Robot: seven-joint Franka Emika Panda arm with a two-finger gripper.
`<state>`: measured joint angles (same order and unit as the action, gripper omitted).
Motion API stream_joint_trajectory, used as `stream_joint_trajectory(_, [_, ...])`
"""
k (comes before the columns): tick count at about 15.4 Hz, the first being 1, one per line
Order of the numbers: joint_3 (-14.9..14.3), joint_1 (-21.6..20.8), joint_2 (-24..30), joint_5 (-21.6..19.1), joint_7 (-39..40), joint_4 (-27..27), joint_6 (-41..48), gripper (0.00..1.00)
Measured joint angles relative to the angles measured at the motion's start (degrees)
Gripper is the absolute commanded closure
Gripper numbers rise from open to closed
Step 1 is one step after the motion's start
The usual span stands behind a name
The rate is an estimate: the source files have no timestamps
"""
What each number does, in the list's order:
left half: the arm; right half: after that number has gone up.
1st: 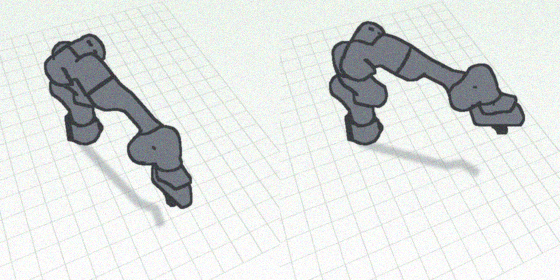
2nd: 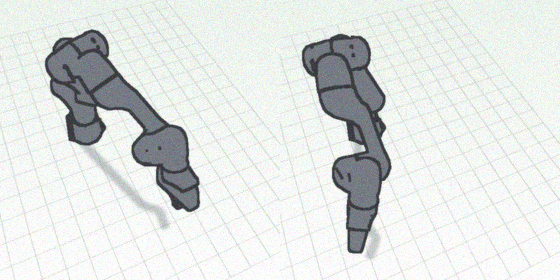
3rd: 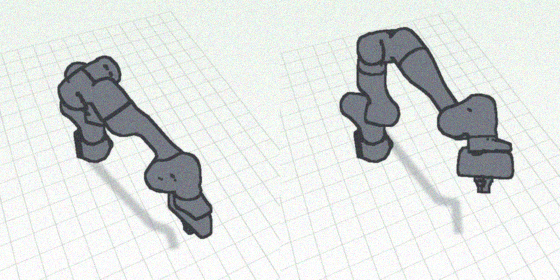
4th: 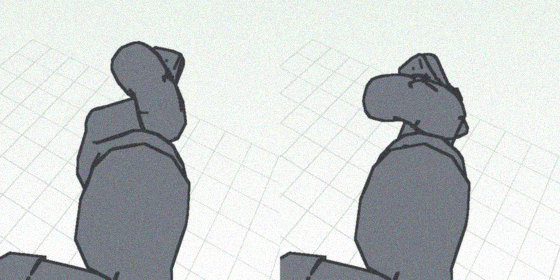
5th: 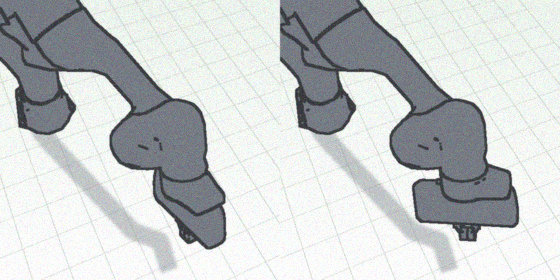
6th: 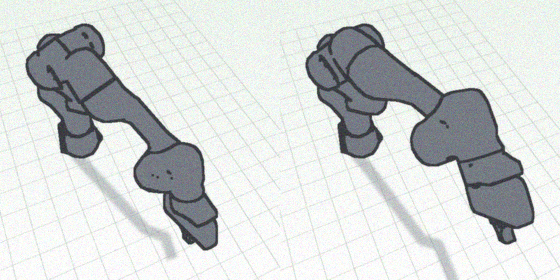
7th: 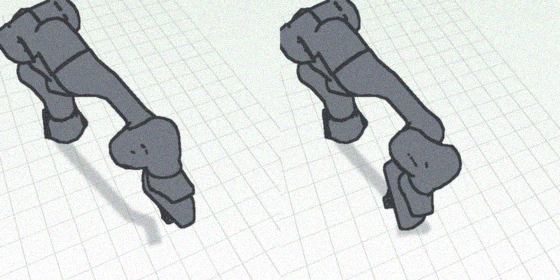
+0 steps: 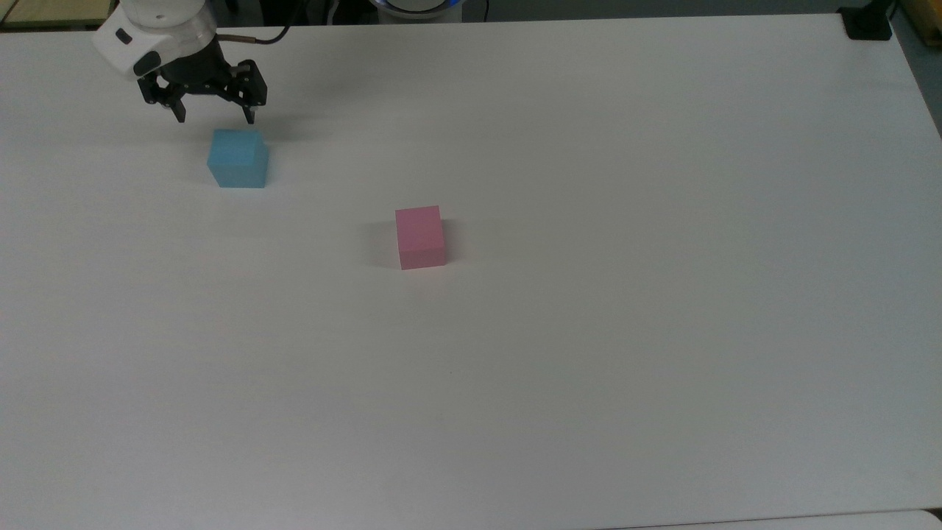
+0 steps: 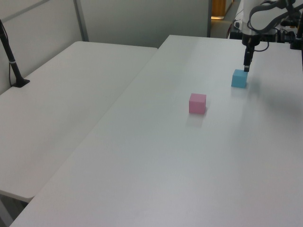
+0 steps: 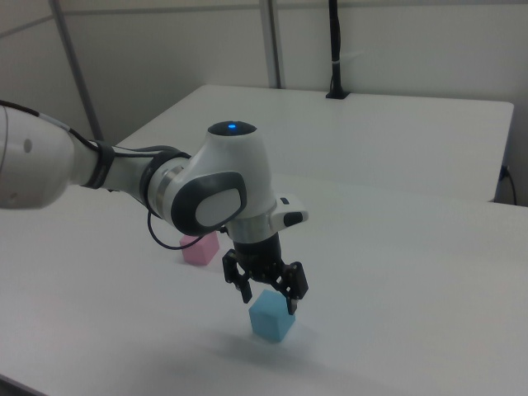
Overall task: Put blue cube on pink cube
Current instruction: 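Move the open gripper over the light-blue cube, then lower the gripper around the light-blue cube and close it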
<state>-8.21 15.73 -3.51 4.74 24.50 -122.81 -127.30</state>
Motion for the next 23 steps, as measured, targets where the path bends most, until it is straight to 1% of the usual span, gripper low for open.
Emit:
stream_joint_trajectory(4, [0.0,-0.1,-0.9,-0.1,-0.1,-0.6,-1.8,0.02])
stream_joint_trajectory(8, [0.3,-0.3,-1.3,-1.8,-1.1,-0.8,-3.1,0.01])
stream_joint_trajectory(13, [0.6,-0.4,-2.4,-2.0,-3.0,-0.8,-3.6,0.01])
stream_joint_trajectory(16, [0.7,-1.2,-3.1,-2.0,-3.8,-0.8,-4.2,0.05])
stream_joint_trajectory(17, [0.7,-1.3,-3.3,-2.0,-3.9,-0.8,-5.0,0.12])
stream_joint_trajectory(18, [0.7,-1.4,-3.6,-2.0,-3.9,-0.9,-5.6,0.26])
stream_joint_trajectory(19, [0.7,-1.5,-4.0,-2.0,-3.9,-0.9,-6.1,0.5])
stream_joint_trajectory(20, [0.7,-1.6,-4.3,-2.0,-3.9,-0.9,-6.4,0.6])
stream_joint_trajectory(21, [0.7,-1.6,-4.5,-2.0,-4.0,-0.9,-6.4,0.64])
stream_joint_trajectory(23, [0.8,-1.7,-4.4,-2.0,-4.0,-0.8,-6.5,0.67])
